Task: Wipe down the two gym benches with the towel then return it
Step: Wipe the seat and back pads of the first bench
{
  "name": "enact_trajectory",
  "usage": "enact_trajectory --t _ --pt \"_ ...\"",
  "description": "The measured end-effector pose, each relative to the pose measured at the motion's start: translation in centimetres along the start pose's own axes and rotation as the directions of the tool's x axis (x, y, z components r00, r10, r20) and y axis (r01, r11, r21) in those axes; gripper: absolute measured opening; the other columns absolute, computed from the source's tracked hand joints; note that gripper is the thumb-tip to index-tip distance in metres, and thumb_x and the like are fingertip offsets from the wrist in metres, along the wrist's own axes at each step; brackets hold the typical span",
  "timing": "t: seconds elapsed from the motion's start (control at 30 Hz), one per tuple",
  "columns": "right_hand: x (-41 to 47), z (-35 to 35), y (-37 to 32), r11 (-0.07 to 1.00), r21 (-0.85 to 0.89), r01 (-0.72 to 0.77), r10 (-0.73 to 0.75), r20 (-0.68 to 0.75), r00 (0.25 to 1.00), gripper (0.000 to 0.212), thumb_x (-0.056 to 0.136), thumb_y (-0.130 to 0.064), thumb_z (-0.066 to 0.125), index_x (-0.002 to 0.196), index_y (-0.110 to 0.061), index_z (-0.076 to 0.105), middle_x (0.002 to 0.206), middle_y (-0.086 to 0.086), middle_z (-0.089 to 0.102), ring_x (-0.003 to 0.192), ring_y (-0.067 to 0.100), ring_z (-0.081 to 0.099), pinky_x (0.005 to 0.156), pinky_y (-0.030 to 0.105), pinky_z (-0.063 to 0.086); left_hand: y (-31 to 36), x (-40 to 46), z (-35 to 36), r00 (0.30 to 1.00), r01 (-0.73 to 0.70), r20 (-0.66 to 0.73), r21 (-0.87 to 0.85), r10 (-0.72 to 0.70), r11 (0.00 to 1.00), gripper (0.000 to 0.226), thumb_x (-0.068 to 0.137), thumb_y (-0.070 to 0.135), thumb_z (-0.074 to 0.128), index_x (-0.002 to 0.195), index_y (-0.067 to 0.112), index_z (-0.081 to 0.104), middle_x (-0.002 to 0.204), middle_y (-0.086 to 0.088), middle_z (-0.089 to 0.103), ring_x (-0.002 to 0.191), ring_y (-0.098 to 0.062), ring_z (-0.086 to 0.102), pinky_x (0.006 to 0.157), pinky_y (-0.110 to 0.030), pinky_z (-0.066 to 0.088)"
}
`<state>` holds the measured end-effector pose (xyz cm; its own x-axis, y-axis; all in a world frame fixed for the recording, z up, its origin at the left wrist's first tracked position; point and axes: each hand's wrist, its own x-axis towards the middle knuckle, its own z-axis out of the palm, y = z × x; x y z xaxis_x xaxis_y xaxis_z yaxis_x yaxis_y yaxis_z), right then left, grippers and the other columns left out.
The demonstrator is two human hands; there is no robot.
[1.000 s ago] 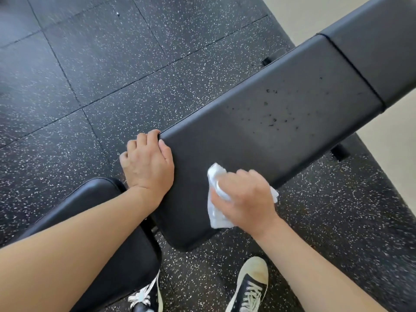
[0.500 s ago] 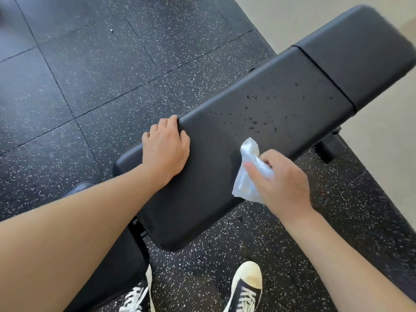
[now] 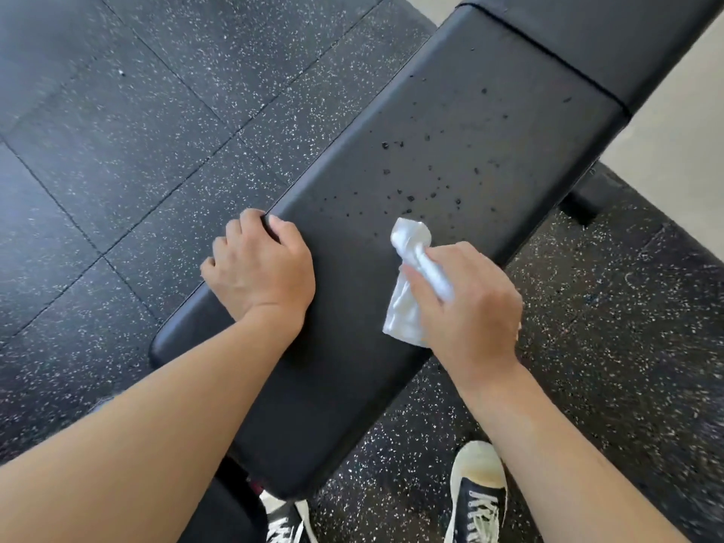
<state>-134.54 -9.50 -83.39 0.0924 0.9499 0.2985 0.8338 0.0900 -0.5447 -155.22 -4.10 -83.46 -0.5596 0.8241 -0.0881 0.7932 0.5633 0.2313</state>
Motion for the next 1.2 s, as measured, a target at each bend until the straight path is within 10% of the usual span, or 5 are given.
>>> enact_trajectory --t 0.33,0.57,0.83,1.2 --pt "1.3 2.5 -3.0 0.986 0.014 0.165 -0.165 0.029 0.986 0.022 0.088 -0.028 0.082 0.081 -0.014 0.066 0.067 0.0 0.044 0.057 0.024 0.042 0.049 0.042 0.039 -0.2 0.5 0.4 0.999 -0.006 0.044 0.038 0.004 0.999 0.043 0.105 0.04 0.027 0.126 0.02 0.058 0.125 -0.008 0.064 0.114 -0.036 0.054 0.102 -0.051 0.035" --pt "3.2 -0.8 4.2 0.99 -0.05 -0.13 0.119 -0.172 0.978 0.038 0.102 -0.038 0.063 0.075 -0.011 0.067 0.069 -0.001 0.054 0.062 0.021 0.047 0.055 0.039 0.044 -0.1 0.4 0.5 0.999 -0.029 0.039 0.05 0.027 0.998 0.044 0.105 0.039 0.028 0.128 0.018 0.058 0.126 -0.01 0.064 0.115 -0.037 0.055 0.101 -0.051 0.035" --pt "-1.2 4.2 -7.2 0.994 0.043 0.101 -0.103 0.034 0.994 0.022 0.088 -0.011 0.077 0.073 -0.014 0.06 0.066 -0.002 0.033 0.057 0.022 0.035 0.051 0.039 0.029 -0.5 0.8 0.7 0.998 -0.017 0.061 0.035 0.015 0.999 0.043 0.106 0.037 0.028 0.128 0.016 0.058 0.128 -0.013 0.063 0.116 -0.039 0.054 0.1 -0.052 0.035" --pt "0.5 -2.1 2.1 0.996 -0.013 0.093 -0.093 0.047 0.995 0.018 0.097 -0.03 0.075 0.091 -0.012 0.075 0.075 -0.007 0.04 0.063 0.021 0.044 0.057 0.039 0.044 -0.2 0.3 0.3 0.998 -0.027 0.056 0.012 0.026 1.0 0.053 0.099 0.043 0.02 0.126 0.018 0.057 0.122 -0.01 0.063 0.113 -0.038 0.054 0.099 -0.051 0.036"
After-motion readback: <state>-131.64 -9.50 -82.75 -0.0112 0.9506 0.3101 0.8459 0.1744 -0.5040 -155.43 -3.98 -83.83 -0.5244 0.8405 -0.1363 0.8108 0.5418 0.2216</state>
